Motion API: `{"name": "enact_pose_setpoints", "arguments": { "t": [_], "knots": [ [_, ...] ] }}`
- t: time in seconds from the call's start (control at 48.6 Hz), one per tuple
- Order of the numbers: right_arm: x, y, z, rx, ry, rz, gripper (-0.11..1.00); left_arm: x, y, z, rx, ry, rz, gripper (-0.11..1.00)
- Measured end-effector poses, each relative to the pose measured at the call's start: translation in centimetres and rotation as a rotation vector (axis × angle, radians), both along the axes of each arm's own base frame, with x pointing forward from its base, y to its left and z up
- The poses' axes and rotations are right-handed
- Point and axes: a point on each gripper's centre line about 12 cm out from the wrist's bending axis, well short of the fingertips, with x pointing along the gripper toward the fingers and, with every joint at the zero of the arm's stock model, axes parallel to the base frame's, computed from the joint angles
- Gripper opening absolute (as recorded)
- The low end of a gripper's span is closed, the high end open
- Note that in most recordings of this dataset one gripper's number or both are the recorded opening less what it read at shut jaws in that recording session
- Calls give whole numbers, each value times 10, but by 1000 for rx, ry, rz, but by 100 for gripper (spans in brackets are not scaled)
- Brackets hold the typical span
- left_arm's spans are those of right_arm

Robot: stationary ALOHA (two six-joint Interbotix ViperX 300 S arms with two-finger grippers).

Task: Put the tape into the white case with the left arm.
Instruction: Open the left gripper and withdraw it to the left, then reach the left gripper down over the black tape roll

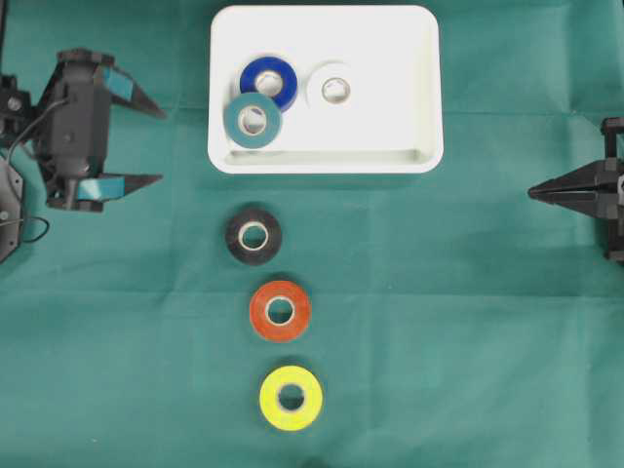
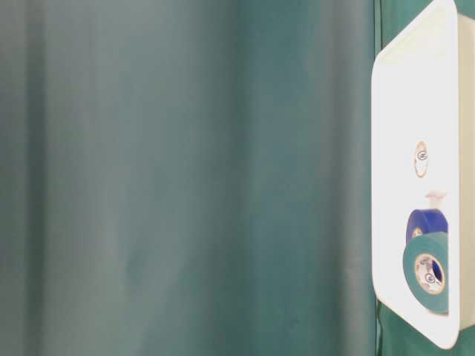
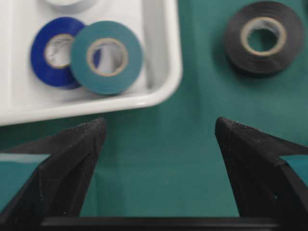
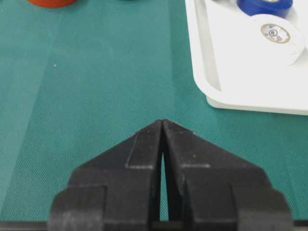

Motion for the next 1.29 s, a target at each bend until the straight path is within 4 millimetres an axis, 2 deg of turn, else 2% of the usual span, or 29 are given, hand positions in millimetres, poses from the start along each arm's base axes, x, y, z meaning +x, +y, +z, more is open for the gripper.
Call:
{"name": "enact_pose_setpoints", "arguments": {
  "t": [0.308,0.473,0.678,1.069,1.295],
  "knots": [
    [0,0,0,-1,0,1,-9,-25,-23,-5,-102,-46,8,95],
    [0,0,0,-1,0,-1,-10,-42,-42,-6,-161,-85,-35,95],
    [0,0,0,-1,0,-1,-9,-58,-55,-7,-211,-109,-72,95],
    [0,0,0,-1,-1,-1,-9,-61,-57,-11,-214,-96,-77,95],
    [0,0,-1,-1,2,-2,-9,-48,-57,-17,-214,-109,-75,95]
  ]
}}
